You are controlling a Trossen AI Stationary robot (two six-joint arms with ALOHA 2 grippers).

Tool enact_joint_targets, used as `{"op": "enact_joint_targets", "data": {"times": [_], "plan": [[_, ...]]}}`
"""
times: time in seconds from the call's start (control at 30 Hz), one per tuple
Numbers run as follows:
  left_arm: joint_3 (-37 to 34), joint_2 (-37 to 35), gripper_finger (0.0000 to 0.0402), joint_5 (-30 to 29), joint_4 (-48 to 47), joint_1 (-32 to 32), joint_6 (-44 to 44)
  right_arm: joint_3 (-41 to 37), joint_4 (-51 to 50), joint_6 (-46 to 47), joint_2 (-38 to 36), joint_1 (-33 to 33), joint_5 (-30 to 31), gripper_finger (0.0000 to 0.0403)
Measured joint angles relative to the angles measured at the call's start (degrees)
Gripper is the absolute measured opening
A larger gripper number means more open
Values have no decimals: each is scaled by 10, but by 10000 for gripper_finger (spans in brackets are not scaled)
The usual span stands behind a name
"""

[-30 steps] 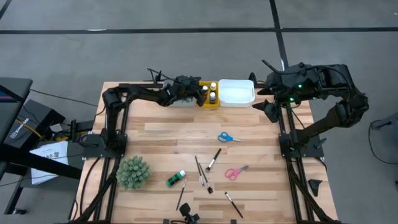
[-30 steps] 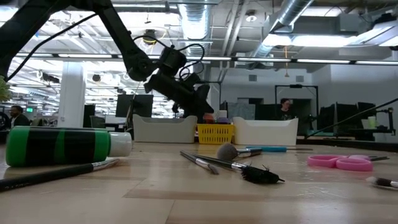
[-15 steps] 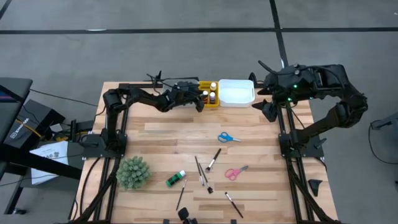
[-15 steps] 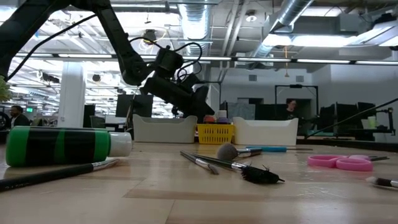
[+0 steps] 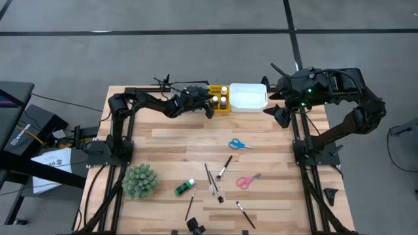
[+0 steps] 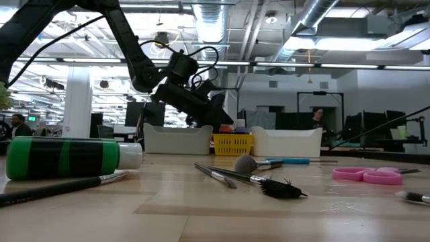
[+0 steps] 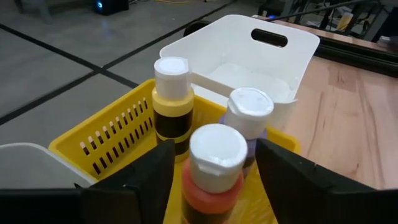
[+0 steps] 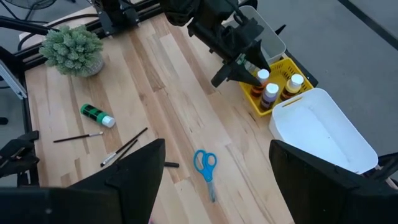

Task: Pick & Place Paint Supplies
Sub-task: Put the orange paint bottle into the yellow bin

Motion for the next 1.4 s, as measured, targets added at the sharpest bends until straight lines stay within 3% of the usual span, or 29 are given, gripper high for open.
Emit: {"op": "enact_joint_targets", "data": {"times": [0.5, 0.77, 1.0, 1.2, 1.4], "plan": [[0, -29, 218, 7, 12, 0, 43, 0, -1, 4, 0, 1, 0, 283], [0, -85, 203, 42, -102, -4, 80, 0, -1, 4, 0, 1, 0, 283], [0, -129, 135, 42, -179, -10, 83, 0, -1, 4, 0, 1, 0, 283], [0, -101, 16, 62, -180, -22, 73, 0, -1, 3, 0, 1, 0, 283], [0, -68, 2, 46, -176, -22, 73, 0, -1, 0, 0, 1, 0, 283]]}}
